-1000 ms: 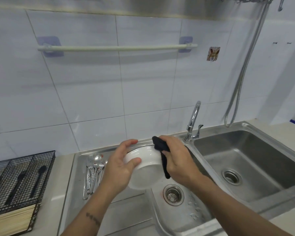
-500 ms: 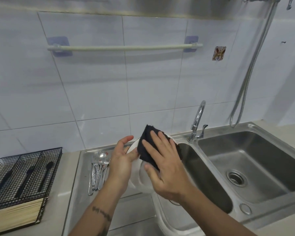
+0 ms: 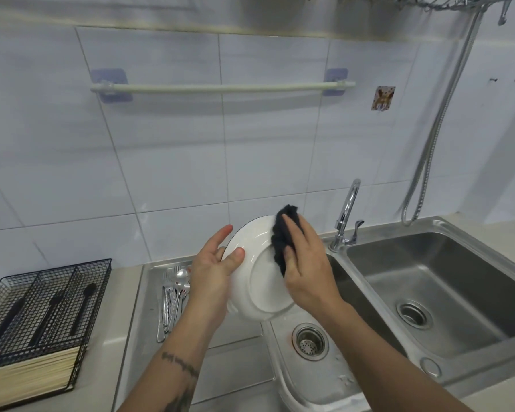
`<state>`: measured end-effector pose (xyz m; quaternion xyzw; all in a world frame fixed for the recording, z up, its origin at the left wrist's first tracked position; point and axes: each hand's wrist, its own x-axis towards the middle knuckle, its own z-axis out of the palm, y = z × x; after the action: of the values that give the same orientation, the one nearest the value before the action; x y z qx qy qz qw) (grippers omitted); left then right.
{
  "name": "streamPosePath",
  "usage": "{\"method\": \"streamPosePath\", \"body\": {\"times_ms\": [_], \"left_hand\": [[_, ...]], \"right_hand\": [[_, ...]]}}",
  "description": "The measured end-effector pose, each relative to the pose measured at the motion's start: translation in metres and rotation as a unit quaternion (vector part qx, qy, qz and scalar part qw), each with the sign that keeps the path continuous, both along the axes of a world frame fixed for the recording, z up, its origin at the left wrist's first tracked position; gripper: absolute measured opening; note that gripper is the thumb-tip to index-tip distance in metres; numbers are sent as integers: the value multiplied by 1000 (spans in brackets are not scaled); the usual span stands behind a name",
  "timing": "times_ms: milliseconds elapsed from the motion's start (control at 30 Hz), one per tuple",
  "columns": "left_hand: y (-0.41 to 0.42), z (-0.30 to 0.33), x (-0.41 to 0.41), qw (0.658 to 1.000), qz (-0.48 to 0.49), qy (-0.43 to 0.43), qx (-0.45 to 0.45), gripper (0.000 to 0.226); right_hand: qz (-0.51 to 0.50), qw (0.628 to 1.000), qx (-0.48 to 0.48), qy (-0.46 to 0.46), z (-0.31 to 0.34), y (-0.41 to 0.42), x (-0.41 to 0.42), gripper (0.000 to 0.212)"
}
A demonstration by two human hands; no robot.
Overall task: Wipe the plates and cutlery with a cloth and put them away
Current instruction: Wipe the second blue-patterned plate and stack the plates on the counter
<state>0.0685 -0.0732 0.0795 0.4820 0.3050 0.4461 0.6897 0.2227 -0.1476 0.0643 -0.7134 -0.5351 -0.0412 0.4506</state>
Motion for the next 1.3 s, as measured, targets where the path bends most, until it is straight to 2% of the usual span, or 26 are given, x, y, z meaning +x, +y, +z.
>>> {"method": "streamPosePath", "body": {"times_ms": [100, 433, 567, 700, 833, 900, 1000, 1200, 1300], "left_hand": [[3, -1, 1, 1000, 6, -12, -9, 50], [5, -8, 2, 1000, -3, -14, -3, 57], [8, -10, -1, 996, 15, -53, -73, 58], [14, -10, -1, 982, 16, -108, -154, 52], [11, -3, 7, 971, -16, -161, -177, 45], [6, -3, 15, 969, -18, -160, -185, 44], [-1, -6, 18, 968, -38, -143, -205, 43], [-7, -6, 10, 971, -101, -125, -175, 45], [-6, -1, 6, 980, -106, -96, -139, 49]], "right_hand": [[-30, 998, 2, 62, -7, 1, 3, 55], [-14, 999, -12, 47, -10, 6, 10, 52], [-27, 996, -19, 78, -16, -1, 17, 53], [-35, 987, -13, 156, -34, -17, 6, 55], [-10, 996, 16, 88, -60, -32, -30, 58], [13, 998, 34, 48, -63, -30, -46, 59], [51, 997, 35, 37, -54, -23, -60, 56], [84, 996, 24, 13, -22, -2, -37, 50], [61, 998, 30, 11, -7, 14, -11, 51]]}}
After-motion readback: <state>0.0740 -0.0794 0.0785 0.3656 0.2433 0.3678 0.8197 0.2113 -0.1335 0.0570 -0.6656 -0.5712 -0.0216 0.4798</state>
